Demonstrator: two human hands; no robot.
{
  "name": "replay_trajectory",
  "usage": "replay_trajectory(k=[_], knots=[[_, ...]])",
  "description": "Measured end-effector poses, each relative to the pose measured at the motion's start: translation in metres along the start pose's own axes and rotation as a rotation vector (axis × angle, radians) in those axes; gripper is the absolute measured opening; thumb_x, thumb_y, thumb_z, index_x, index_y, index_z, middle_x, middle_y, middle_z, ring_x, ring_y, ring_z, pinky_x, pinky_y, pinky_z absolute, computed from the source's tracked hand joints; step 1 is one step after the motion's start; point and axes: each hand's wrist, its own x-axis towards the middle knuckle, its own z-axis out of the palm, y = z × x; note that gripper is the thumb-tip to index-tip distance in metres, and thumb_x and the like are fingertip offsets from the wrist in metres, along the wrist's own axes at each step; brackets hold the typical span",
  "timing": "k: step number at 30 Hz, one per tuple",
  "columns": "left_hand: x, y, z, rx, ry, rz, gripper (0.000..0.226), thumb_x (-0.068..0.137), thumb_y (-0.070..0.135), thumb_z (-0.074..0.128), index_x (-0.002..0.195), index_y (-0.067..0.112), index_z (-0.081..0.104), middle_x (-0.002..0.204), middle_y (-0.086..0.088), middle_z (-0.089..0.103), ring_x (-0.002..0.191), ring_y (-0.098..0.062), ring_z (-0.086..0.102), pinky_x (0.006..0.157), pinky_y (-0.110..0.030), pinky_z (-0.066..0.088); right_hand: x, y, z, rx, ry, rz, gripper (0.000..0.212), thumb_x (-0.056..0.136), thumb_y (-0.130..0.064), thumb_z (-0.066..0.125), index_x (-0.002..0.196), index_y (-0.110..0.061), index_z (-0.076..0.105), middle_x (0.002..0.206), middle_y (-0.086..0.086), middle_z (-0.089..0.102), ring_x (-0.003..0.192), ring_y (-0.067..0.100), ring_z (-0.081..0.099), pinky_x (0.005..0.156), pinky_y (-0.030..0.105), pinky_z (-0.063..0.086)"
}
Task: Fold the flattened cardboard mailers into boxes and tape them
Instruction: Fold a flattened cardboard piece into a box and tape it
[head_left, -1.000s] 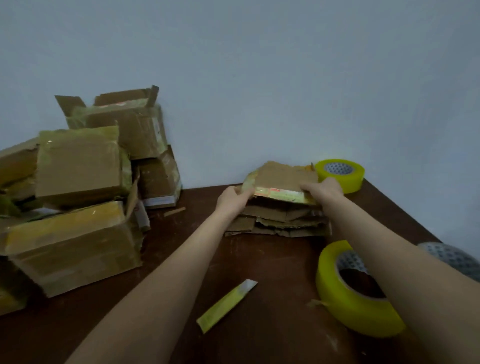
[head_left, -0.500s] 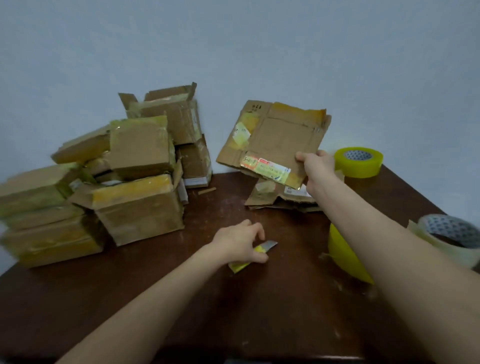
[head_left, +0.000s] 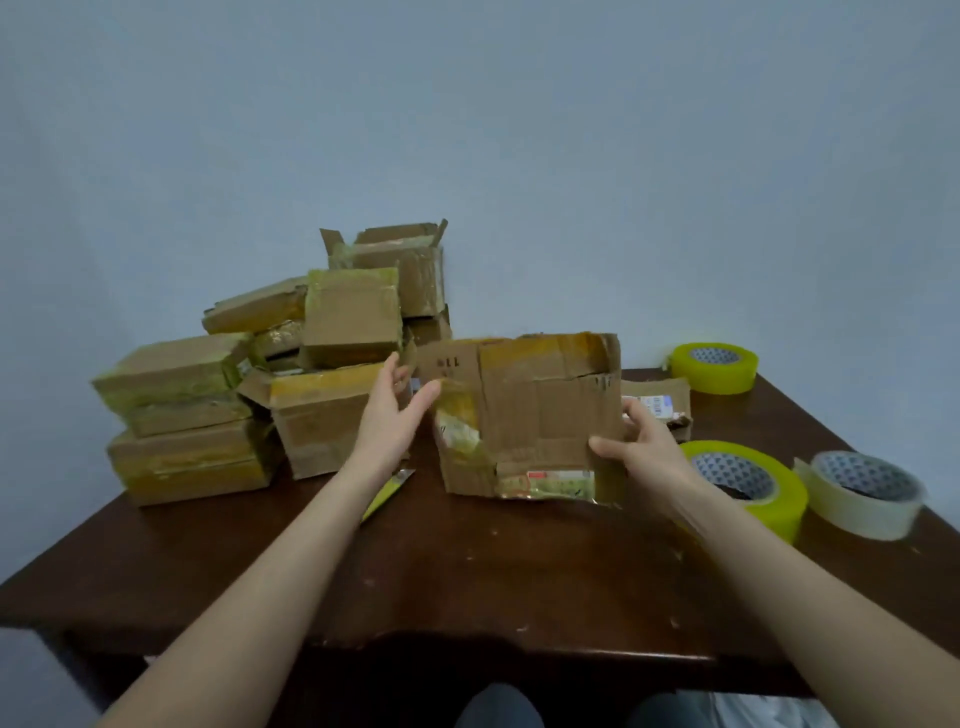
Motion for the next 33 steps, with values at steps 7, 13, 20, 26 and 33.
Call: replay_trajectory(k=[7,13,20,26,33], knots=[[-0.017,0.004,0.036,-0.266,-0.233,0.016,0.102,0.071,0.055,0.069,0.152,0.033,0.011,0.148,0.003,0.037,0.132,-0.016,0.042,0.109,-0.042,0.039,-0.005,0.011,0.004,-0.303,0.037,-0.295,0.079,0.091,-0.017,0.065,0.152,-0.03,0.018,0.15,-0.004,0.039,0.135,0.015,0.041,0.112,0.042,0.037],[-0.02,0.002,0.047,-0.153,-0.127,0.187,0.076,0.077,0.059,0.061,0.139,0.06,0.016,0.148,0.017,0.023,0.138,-0.012,0.029,0.109,-0.048,0.038,-0.007,0.016,0.014,-0.43,0.099,-0.4,0.09,0.084,-0.024,0.072,0.148,-0.05,0.014,0.148,-0.007,0.043,0.131,0.019,0.048,0.104,0.047,0.043],[-0.02,-0.003,0.038,-0.159,-0.203,0.118,0.093,0.072,0.053,0.067,0.149,0.024,0.024,0.146,0.004,0.038,0.132,-0.016,0.041,0.105,-0.037,0.043,-0.004,-0.003,-0.001,-0.62,-0.042,-0.464,0.079,0.081,-0.05,0.069,0.127,-0.074,0.009,0.15,-0.007,0.035,0.128,0.013,0.043,0.101,0.042,0.044],[-0.014,-0.001,0.033,-0.136,-0.213,0.088,0.091,0.072,0.065,0.063,0.144,0.02,0.032,0.142,0.003,0.04,0.123,-0.013,0.048,0.087,-0.014,0.048,0.008,-0.018,-0.006,-0.661,-0.144,-0.407,0.06,0.083,-0.053,0.063,0.138,-0.035,0.048,0.153,-0.008,0.028,0.136,0.014,0.037,0.107,0.035,0.036],[-0.011,0.005,0.031,-0.198,-0.225,0.053,0.036,0.08,0.047,0.069,0.11,0.035,0.053,0.121,-0.001,0.06,0.114,-0.02,0.058,0.092,-0.036,0.052,0.004,-0.002,-0.004,-0.206,-0.31,-0.096,0.112,0.064,-0.047,0.086,0.15,-0.046,0.014,0.154,-0.014,0.024,0.135,0.008,0.032,0.11,0.031,0.03]])
